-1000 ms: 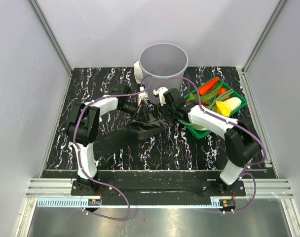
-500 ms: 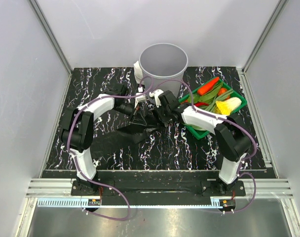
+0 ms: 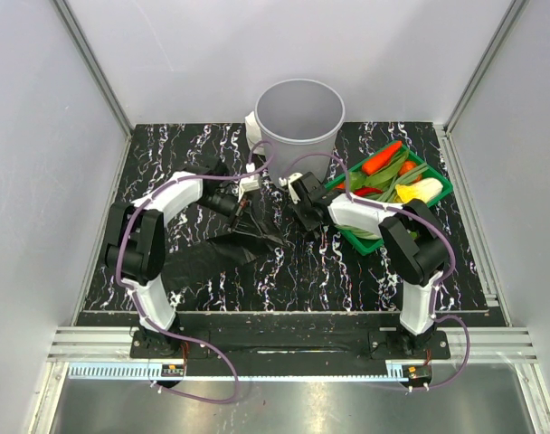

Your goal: Put the trash bags into the trash bin

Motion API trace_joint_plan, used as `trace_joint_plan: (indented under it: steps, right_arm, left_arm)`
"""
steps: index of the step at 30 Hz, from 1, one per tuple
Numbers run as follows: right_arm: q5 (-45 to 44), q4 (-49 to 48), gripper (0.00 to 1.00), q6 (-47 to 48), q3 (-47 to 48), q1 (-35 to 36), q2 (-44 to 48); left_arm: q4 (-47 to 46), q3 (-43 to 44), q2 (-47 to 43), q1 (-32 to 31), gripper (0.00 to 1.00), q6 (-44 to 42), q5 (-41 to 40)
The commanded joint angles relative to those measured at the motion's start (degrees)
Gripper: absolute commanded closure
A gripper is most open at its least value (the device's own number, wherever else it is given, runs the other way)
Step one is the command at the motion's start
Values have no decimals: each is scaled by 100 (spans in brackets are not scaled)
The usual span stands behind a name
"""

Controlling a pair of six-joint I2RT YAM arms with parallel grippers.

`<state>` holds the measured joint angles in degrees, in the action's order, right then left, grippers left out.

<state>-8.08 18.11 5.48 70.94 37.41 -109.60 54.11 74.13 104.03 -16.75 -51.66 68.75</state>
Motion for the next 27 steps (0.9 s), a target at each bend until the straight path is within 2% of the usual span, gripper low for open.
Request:
trace_joint_plan:
  steps: [1,3,5,7,9,16,23,27]
  right_arm:
    - [7,26,100,85,166,-14,62]
    - [34,96,84,103,219,-14,184]
    - [165,184,59,208,280,-5,377]
    - [324,315,44,296,411,-14,597]
    - [438,491,37,331,596,-14,799]
    - [579,817,35,410,738,-14,1002]
    - [623,668,37,437,527,-14,590]
    - [518,598,37,472,535,-14,309]
  left_arm:
    - [188,374,-488,137,100,-213,130]
    - [170,462,-559,172,100,-169,34]
    - [144,523,-620,225,100,-91,-28]
    - [57,594,-673,278,100,50,-55]
    - [-14,681,-700,330,100,173,-29]
    - [-111,928,-805,524,100,420,24]
    - [-102,682,-1130,770,100,376,200]
    - [257,655,-1227,910,100,52,209]
